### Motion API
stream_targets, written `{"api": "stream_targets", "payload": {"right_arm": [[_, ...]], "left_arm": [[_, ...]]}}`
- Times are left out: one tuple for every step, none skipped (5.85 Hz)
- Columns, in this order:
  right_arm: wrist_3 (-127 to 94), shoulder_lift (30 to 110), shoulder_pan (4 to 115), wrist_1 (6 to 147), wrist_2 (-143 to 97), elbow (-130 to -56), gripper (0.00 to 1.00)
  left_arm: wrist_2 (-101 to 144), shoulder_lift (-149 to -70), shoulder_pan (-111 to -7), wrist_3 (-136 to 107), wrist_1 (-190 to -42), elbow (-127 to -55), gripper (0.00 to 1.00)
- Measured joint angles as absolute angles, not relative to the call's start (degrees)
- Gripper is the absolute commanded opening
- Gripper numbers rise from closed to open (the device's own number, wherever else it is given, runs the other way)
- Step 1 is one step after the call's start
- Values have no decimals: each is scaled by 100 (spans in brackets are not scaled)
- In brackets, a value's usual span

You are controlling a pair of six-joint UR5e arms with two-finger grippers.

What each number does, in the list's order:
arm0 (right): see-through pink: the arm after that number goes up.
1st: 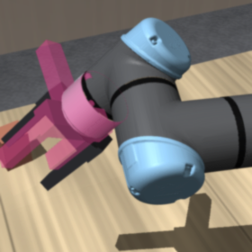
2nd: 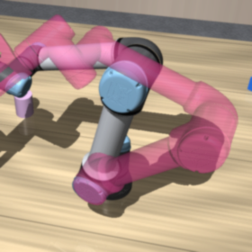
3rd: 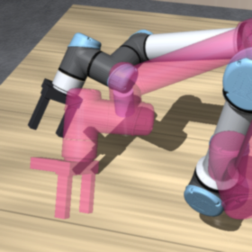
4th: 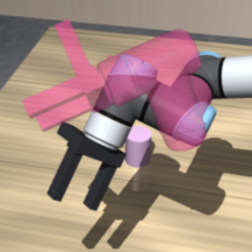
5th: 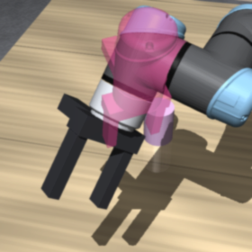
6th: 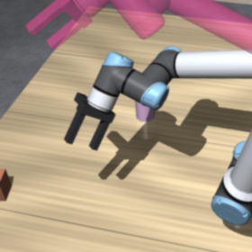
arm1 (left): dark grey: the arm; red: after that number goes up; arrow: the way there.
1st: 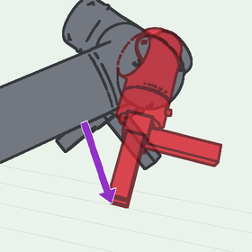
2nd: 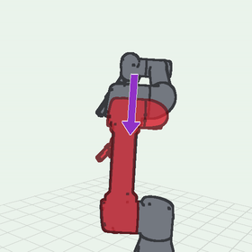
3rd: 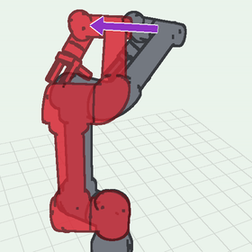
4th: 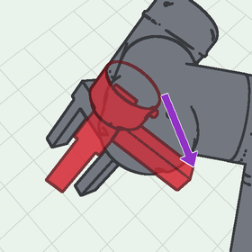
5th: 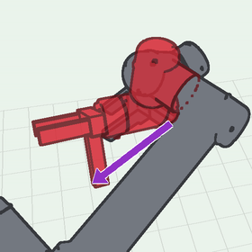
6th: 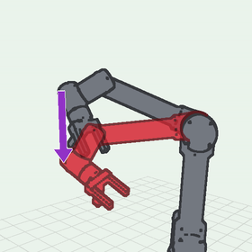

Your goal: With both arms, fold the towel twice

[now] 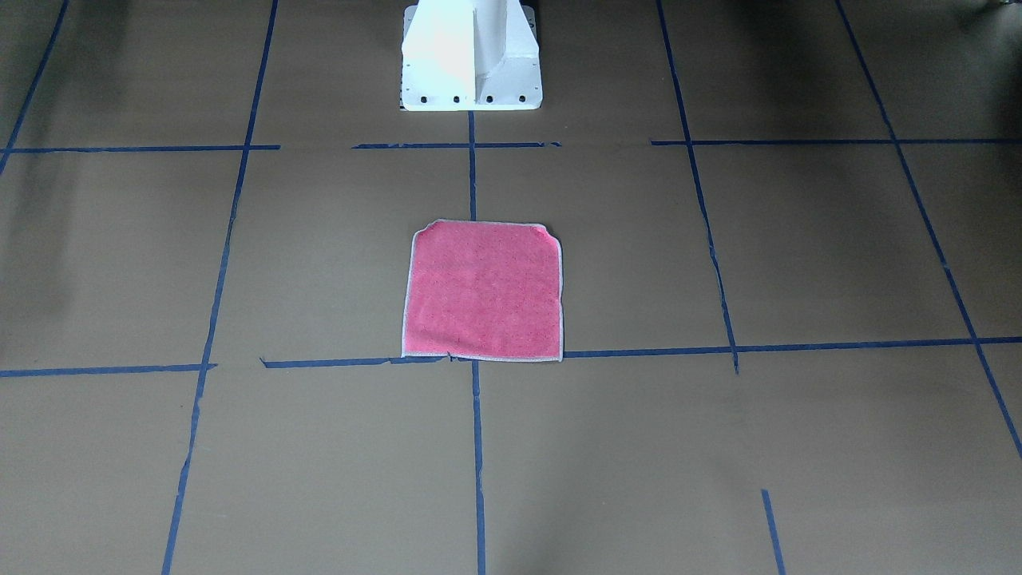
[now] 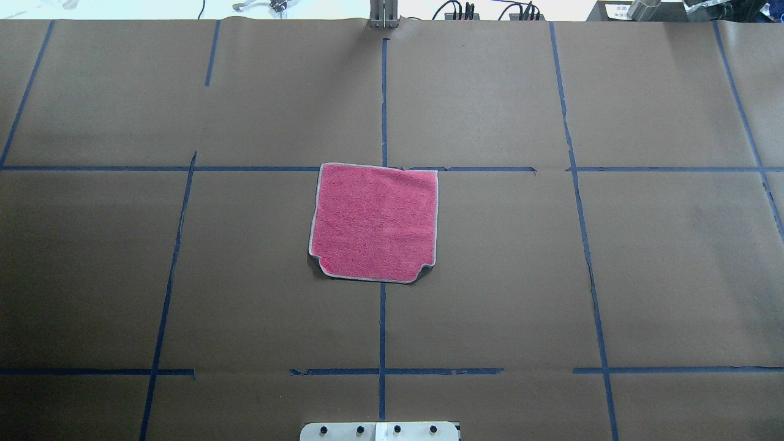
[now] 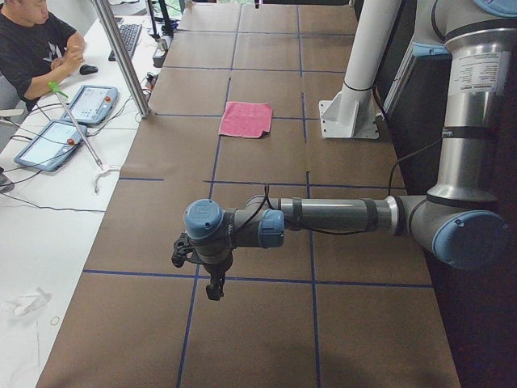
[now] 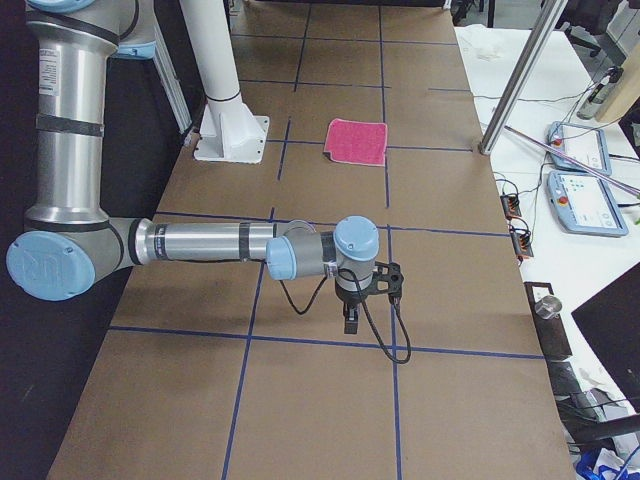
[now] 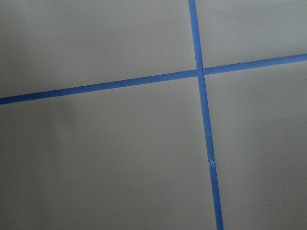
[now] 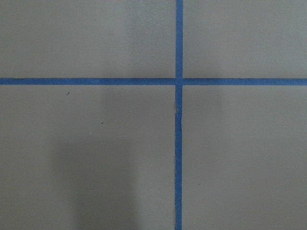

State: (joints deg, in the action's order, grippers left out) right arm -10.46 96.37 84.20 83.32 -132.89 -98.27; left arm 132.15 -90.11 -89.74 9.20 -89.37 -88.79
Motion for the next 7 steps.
{"api": "stream_targets", "payload": {"right_arm": [[-1046, 9636, 8420, 8332, -13289, -9828, 100], [-1046, 9637, 8420, 8332, -13289, -9832, 100], [-1046, 9626, 8420, 8334, -13289, -9834, 100], [-1046, 9601, 8404, 8336, -13289, -9838, 100], [-1069, 9528, 8318, 8338, -13289, -9841, 100], [-1212, 9347, 8104, 8346, -13304, -9843, 100], [-1519, 9097, 7812, 8346, -13329, -9867, 100]], "left_arm": [[13211, -9012, -8974, 920, -8938, -8865, 100], [13210, -9019, -8974, 919, -8941, -8853, 100], [13207, -9030, -8970, 916, -8945, -8848, 100], [13198, -9076, -8900, 766, -8955, -8863, 100], [13185, -9184, -8678, 485, -8967, -8916, 100], [13175, -9392, -8302, 194, -8972, -9002, 100], [13169, -9718, -7912, -219, -8966, -9070, 100]]}}
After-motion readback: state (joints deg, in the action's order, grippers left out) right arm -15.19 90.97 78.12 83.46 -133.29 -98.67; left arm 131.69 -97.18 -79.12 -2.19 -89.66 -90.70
